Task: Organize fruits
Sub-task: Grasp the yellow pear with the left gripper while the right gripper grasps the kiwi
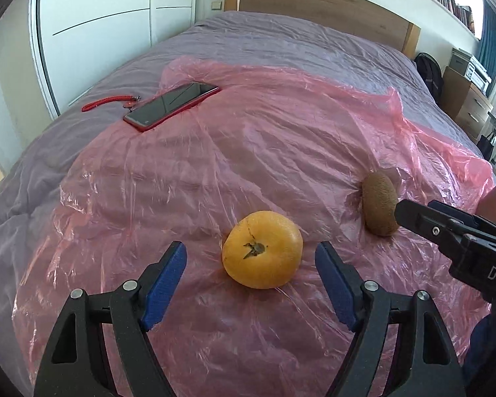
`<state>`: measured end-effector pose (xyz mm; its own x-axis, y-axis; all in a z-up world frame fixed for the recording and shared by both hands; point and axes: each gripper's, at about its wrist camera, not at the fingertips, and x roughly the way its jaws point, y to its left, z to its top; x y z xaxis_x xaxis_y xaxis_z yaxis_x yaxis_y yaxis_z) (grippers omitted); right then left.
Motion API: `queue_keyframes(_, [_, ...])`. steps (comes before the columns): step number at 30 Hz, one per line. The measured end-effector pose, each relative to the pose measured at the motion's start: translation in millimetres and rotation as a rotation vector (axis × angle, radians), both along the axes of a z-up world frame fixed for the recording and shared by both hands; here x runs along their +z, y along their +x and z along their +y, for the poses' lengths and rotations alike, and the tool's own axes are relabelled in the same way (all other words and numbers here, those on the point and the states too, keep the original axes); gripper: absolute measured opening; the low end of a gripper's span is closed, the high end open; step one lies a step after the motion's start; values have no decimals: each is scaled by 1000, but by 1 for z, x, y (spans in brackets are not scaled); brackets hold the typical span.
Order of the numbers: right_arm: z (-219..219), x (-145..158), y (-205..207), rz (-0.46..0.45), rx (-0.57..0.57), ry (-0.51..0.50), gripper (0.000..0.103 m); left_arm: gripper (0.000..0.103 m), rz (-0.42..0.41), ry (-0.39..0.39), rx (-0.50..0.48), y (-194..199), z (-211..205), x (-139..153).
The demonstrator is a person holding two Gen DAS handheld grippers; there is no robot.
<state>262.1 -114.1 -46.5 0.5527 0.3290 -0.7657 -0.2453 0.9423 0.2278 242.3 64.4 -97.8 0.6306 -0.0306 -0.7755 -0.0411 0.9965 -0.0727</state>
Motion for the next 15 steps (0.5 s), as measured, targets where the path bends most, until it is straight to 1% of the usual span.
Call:
queue_keyframes(5, [10,-13,21,9,-6,-9,97,71,21,-44,10,8,5,-13])
queue_keyframes(8, [14,-19,27,15,-12,-18,96,69,19,-63,11,11,6,-15])
queue_keyframes(9, [15,-21,28,18,-13,-21,94,68,19,-69,12,12,7,-16])
queue_keyframes(11, [18,-24,30,24,-12,-24,88,66,18,-74,11,12,8,-17])
queue_keyframes(15, [23,-30,32,20,-16,-44,86,62,16,-70,8,14,7,-20])
